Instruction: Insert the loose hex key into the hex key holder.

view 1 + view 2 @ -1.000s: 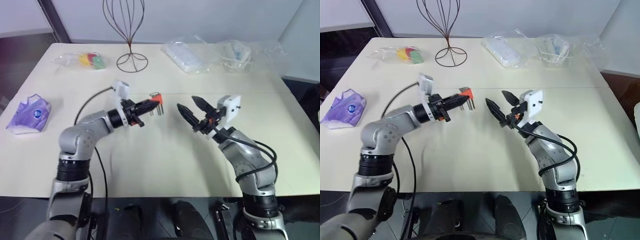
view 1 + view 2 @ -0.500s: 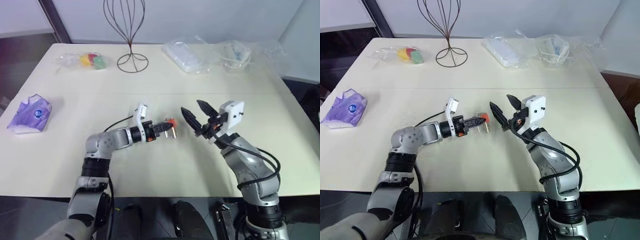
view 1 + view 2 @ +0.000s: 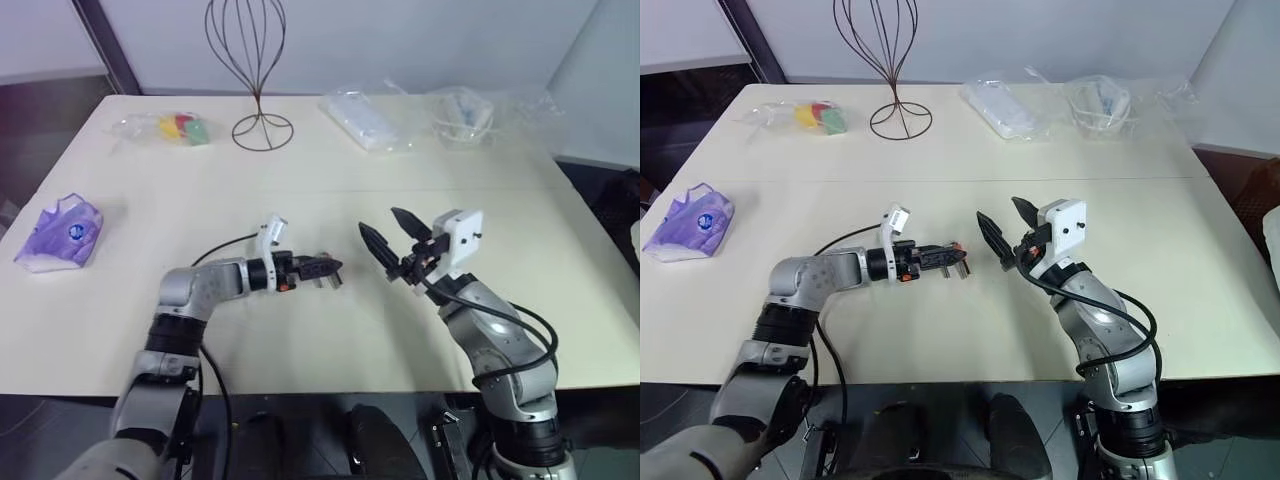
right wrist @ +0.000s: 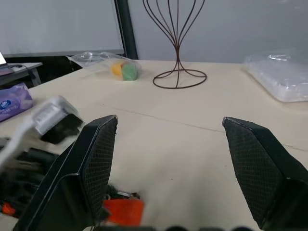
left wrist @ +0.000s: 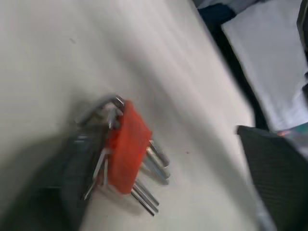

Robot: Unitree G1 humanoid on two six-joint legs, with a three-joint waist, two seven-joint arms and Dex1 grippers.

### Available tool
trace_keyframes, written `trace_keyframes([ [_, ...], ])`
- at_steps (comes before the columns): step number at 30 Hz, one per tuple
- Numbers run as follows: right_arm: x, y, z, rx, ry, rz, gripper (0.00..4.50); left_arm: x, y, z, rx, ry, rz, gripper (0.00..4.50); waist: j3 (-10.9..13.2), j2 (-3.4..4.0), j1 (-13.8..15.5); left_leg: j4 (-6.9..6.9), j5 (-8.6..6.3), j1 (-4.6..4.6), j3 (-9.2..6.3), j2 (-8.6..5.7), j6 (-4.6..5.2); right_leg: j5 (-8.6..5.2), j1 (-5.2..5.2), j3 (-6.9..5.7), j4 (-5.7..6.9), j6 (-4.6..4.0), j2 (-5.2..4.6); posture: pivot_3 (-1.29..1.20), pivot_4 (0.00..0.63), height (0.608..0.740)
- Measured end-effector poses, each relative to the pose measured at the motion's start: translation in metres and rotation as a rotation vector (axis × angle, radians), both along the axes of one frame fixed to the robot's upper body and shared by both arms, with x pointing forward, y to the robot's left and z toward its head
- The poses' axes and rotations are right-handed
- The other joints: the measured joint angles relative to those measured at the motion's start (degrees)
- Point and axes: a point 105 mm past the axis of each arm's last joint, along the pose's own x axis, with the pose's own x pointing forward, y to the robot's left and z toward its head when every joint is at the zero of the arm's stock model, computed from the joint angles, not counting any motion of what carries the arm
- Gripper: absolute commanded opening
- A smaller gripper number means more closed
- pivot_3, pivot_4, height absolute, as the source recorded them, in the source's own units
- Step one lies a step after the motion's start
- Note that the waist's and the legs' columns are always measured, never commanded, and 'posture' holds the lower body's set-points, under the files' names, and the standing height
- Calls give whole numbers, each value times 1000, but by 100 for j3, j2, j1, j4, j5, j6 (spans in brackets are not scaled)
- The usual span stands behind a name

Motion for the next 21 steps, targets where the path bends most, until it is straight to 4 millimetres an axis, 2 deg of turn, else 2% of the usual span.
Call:
trace_keyframes([
  [6,-5,-6,-24,-189,114,82,3639,3,44,-2,249,-246,89,4457,0,0,42,1,0,-12,0,0,0,-1,-6,0,-4,1,-6,0,150,740],
  [10,-13,-11,-42,-375,189,172,3639,-4,59,-1,326,-330,82,4457,4,-5,61,5,0,-25,-5,-1,0,-1,-8,-5,-16,1,-7,0,150,740],
  [13,-17,-22,-48,-499,221,203,3639,-12,66,16,385,-443,36,4457,6,-8,65,4,0,-29,-5,0,1,-1,-7,-6,-26,1,-7,0,150,740],
  [17,-18,-38,-44,-649,229,233,3639,-27,74,43,406,-564,-24,4457,8,-8,58,3,-2,-32,-4,2,4,-1,-5,-8,-40,1,-8,0,150,740],
  [21,-23,-43,-42,-698,243,274,3639,-40,77,58,419,-614,-59,4457,8,-8,49,2,-6,-32,-2,5,11,-1,-1,-7,-50,1,-7,0,150,740],
])
